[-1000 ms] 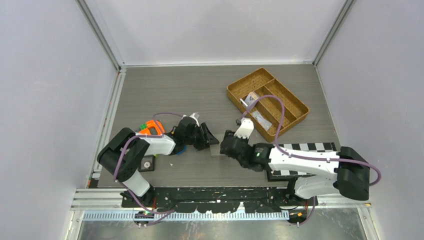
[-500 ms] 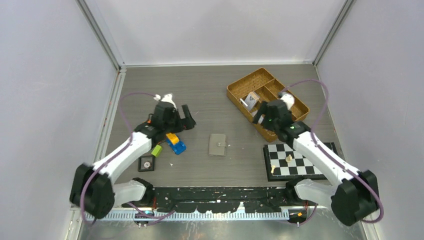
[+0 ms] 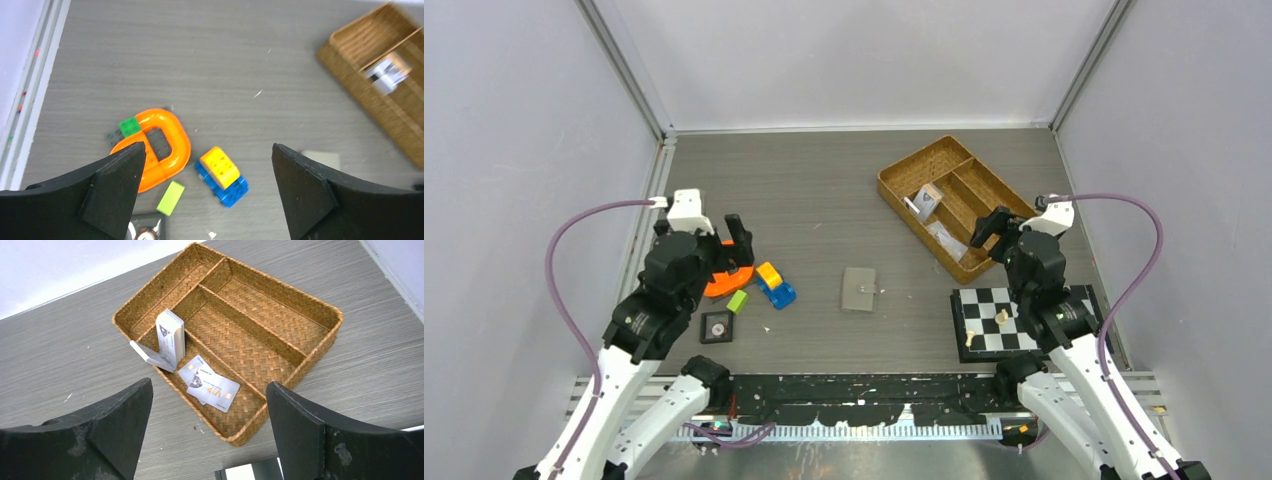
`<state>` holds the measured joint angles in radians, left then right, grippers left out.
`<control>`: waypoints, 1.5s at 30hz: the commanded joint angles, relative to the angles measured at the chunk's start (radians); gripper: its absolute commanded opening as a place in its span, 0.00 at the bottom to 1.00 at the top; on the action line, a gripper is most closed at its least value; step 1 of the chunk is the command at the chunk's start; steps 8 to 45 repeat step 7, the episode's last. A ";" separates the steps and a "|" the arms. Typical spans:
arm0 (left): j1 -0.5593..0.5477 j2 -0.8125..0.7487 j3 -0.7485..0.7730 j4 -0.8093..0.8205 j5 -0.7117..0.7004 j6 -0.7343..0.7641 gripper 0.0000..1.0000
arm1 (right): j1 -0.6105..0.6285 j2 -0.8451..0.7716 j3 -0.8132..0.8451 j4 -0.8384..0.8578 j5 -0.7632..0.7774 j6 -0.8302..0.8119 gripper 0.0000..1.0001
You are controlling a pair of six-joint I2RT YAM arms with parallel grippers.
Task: Put the credit cards into the card holder
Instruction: Reset both arms
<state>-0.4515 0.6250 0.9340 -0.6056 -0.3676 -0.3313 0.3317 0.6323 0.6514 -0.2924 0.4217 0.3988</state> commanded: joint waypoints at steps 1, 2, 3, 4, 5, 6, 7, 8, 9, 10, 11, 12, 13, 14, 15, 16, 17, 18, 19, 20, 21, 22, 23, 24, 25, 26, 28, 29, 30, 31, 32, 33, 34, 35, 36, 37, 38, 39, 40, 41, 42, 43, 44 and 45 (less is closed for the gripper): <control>-0.001 0.024 -0.020 -0.064 -0.021 0.067 1.00 | 0.003 -0.020 -0.010 0.028 0.049 -0.066 0.88; -0.001 0.024 -0.025 -0.056 -0.025 0.069 1.00 | 0.003 -0.020 -0.009 0.029 0.048 -0.067 0.88; -0.001 0.024 -0.029 -0.056 -0.029 0.071 1.00 | 0.003 -0.019 -0.009 0.027 0.047 -0.069 0.88; -0.001 0.026 -0.033 -0.058 -0.036 0.073 1.00 | 0.002 -0.019 -0.009 0.028 0.046 -0.069 0.88; -0.001 0.029 -0.033 -0.062 -0.043 0.073 1.00 | 0.003 -0.022 -0.010 0.028 0.046 -0.069 0.88; -0.001 0.031 -0.034 -0.064 -0.048 0.071 1.00 | 0.002 -0.026 -0.011 0.028 0.046 -0.069 0.88; -0.001 0.031 -0.032 -0.065 -0.048 0.069 1.00 | 0.002 -0.031 -0.013 0.029 0.049 -0.069 0.88; -0.001 0.031 -0.032 -0.065 -0.048 0.069 1.00 | 0.002 -0.031 -0.013 0.029 0.049 -0.069 0.88; -0.001 0.031 -0.032 -0.065 -0.048 0.069 1.00 | 0.002 -0.031 -0.013 0.029 0.049 -0.069 0.88; -0.001 0.031 -0.032 -0.065 -0.048 0.069 1.00 | 0.002 -0.031 -0.013 0.029 0.049 -0.069 0.88; -0.001 0.031 -0.032 -0.065 -0.048 0.069 1.00 | 0.002 -0.031 -0.013 0.029 0.049 -0.069 0.88; -0.001 0.031 -0.032 -0.065 -0.048 0.069 1.00 | 0.002 -0.031 -0.013 0.029 0.049 -0.069 0.88; -0.001 0.031 -0.032 -0.065 -0.048 0.069 1.00 | 0.002 -0.031 -0.013 0.029 0.049 -0.069 0.88; -0.001 0.031 -0.032 -0.065 -0.048 0.069 1.00 | 0.002 -0.031 -0.013 0.029 0.049 -0.069 0.88; -0.001 0.031 -0.032 -0.065 -0.048 0.069 1.00 | 0.002 -0.031 -0.013 0.029 0.049 -0.069 0.88; -0.001 0.031 -0.032 -0.065 -0.048 0.069 1.00 | 0.002 -0.031 -0.013 0.029 0.049 -0.069 0.88; -0.001 0.031 -0.032 -0.065 -0.048 0.069 1.00 | 0.002 -0.031 -0.013 0.029 0.049 -0.069 0.88; -0.001 0.031 -0.032 -0.065 -0.048 0.069 1.00 | 0.002 -0.031 -0.013 0.029 0.049 -0.069 0.88; -0.001 0.031 -0.032 -0.065 -0.048 0.069 1.00 | 0.002 -0.031 -0.013 0.029 0.049 -0.069 0.88; -0.001 0.031 -0.032 -0.065 -0.048 0.069 1.00 | 0.002 -0.031 -0.013 0.029 0.049 -0.069 0.88; -0.001 0.031 -0.032 -0.065 -0.048 0.069 1.00 | 0.002 -0.031 -0.013 0.029 0.049 -0.069 0.88; -0.001 0.031 -0.032 -0.065 -0.048 0.069 1.00 | 0.002 -0.031 -0.013 0.029 0.049 -0.069 0.88; -0.001 0.031 -0.032 -0.065 -0.048 0.069 1.00 | 0.002 -0.031 -0.013 0.029 0.049 -0.069 0.88; -0.001 0.031 -0.032 -0.065 -0.048 0.069 1.00 | 0.002 -0.031 -0.013 0.029 0.049 -0.069 0.88; -0.001 0.031 -0.032 -0.065 -0.048 0.069 1.00 | 0.002 -0.031 -0.013 0.029 0.049 -0.069 0.88; -0.001 0.031 -0.032 -0.065 -0.048 0.069 1.00 | 0.002 -0.031 -0.013 0.029 0.049 -0.069 0.88; -0.001 0.031 -0.032 -0.065 -0.048 0.069 1.00 | 0.002 -0.031 -0.013 0.029 0.049 -0.069 0.88; -0.001 0.031 -0.032 -0.065 -0.048 0.069 1.00 | 0.002 -0.031 -0.013 0.029 0.049 -0.069 0.88; -0.001 0.031 -0.032 -0.065 -0.048 0.069 1.00 | 0.002 -0.031 -0.013 0.029 0.049 -0.069 0.88; -0.001 0.031 -0.032 -0.065 -0.048 0.069 1.00 | 0.002 -0.031 -0.013 0.029 0.049 -0.069 0.88; -0.001 0.031 -0.032 -0.065 -0.048 0.069 1.00 | 0.002 -0.031 -0.013 0.029 0.049 -0.069 0.88; -0.001 0.031 -0.032 -0.065 -0.048 0.069 1.00 | 0.002 -0.031 -0.013 0.029 0.049 -0.069 0.88; -0.001 0.031 -0.032 -0.065 -0.048 0.069 1.00 | 0.002 -0.031 -0.013 0.029 0.049 -0.069 0.88; -0.001 0.031 -0.032 -0.065 -0.048 0.069 1.00 | 0.002 -0.031 -0.013 0.029 0.049 -0.069 0.88; -0.001 0.031 -0.032 -0.065 -0.048 0.069 1.00 | 0.002 -0.031 -0.013 0.029 0.049 -0.069 0.88; -0.001 0.031 -0.032 -0.065 -0.048 0.069 1.00 | 0.002 -0.031 -0.013 0.029 0.049 -0.069 0.88; -0.001 0.031 -0.032 -0.065 -0.048 0.069 1.00 | 0.002 -0.031 -0.013 0.029 0.049 -0.069 0.88; -0.001 0.031 -0.032 -0.065 -0.048 0.069 1.00 | 0.002 -0.031 -0.013 0.029 0.049 -0.069 0.88; -0.001 0.031 -0.032 -0.065 -0.048 0.069 1.00 | 0.002 -0.031 -0.013 0.029 0.049 -0.069 0.88; -0.001 0.031 -0.032 -0.065 -0.048 0.069 1.00 | 0.002 -0.031 -0.013 0.029 0.049 -0.069 0.88; -0.001 0.031 -0.032 -0.065 -0.048 0.069 1.00 | 0.002 -0.031 -0.013 0.029 0.049 -0.069 0.88; -0.001 0.031 -0.032 -0.065 -0.048 0.069 1.00 | 0.002 -0.031 -0.013 0.029 0.049 -0.069 0.88; -0.001 0.031 -0.032 -0.065 -0.048 0.069 1.00 | 0.002 -0.031 -0.013 0.029 0.049 -0.069 0.88; -0.001 0.031 -0.032 -0.065 -0.048 0.069 1.00 | 0.002 -0.031 -0.013 0.029 0.049 -0.069 0.88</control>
